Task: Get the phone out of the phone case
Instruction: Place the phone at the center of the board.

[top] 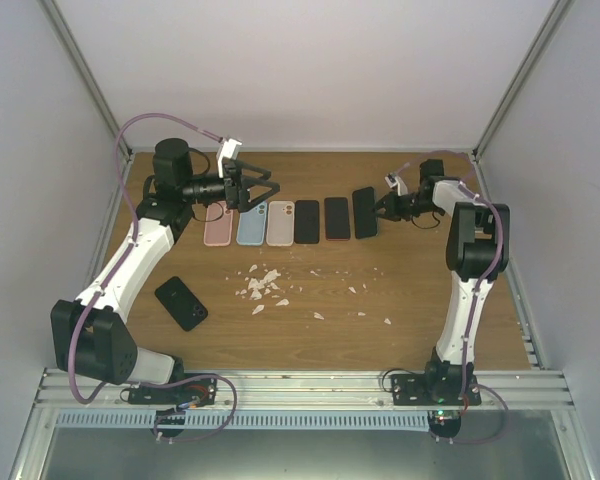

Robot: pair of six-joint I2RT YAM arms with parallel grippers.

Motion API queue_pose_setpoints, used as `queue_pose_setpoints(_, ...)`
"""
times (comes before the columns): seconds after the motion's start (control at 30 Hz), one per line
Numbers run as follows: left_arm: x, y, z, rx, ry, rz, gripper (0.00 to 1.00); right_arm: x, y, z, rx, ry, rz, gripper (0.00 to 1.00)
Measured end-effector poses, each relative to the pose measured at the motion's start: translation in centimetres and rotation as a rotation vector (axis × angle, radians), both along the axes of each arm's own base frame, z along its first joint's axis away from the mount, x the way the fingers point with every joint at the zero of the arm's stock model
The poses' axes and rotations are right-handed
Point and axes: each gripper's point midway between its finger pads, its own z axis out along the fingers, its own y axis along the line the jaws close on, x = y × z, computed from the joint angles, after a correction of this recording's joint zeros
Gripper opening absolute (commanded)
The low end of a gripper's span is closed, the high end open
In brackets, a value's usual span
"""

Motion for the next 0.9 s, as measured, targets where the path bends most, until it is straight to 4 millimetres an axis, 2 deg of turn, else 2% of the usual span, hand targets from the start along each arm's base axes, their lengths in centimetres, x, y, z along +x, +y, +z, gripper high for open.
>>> queue_pose_setpoints(0.47,0.4,0.5,0.1,-0.007,0.016,0.018,0.99,0.3,-0.2,-0.4,0.032,0.016,-0.003,0.12)
queue_pose_setpoints(0.9,0.6,0.8,0.0,-0.012,0.030,0.029,0.99,0.7,-0.6,-1.3,0.025,0.030,-0.016,0.16)
